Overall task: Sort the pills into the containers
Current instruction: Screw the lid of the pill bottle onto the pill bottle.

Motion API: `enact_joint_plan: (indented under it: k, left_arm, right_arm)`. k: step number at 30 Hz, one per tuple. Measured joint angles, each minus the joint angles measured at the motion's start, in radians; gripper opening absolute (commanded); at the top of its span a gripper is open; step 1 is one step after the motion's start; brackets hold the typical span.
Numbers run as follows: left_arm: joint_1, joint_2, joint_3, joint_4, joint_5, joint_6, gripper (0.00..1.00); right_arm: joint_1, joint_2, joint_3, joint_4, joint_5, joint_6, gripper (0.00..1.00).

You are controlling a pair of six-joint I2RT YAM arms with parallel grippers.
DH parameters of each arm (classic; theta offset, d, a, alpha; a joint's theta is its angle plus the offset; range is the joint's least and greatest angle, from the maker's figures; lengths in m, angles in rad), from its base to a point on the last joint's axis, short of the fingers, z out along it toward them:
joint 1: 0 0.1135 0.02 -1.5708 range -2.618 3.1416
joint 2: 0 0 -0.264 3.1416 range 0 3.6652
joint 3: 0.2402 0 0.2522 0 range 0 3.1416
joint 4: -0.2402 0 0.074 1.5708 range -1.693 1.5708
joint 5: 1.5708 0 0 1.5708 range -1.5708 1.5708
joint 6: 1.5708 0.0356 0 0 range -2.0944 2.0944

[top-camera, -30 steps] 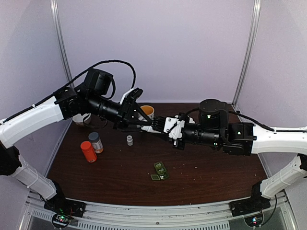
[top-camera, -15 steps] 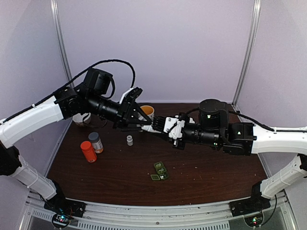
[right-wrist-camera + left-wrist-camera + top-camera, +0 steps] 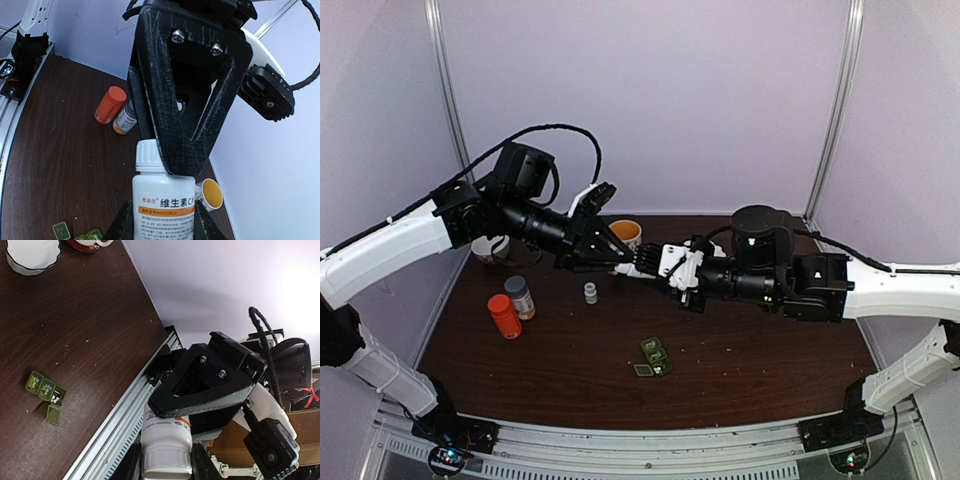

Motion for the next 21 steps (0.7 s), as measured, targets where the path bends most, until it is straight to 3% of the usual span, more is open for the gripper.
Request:
enact_joint_plan:
  k: [10,21]
  left_arm:
    - [0.005,-0.014,0.002,-0.032,-0.022,0.069,0.05]
    - [-0.064,-0.105,-0.009,-0.033,-0.122,0.315,0.01]
  right_arm:
    - [-0.040,0.037,0.081,-0.100,-0.124,0.083,0.00]
    - [-0.168,0.068,0.126,-0.058,-0.600,0.363,0.00]
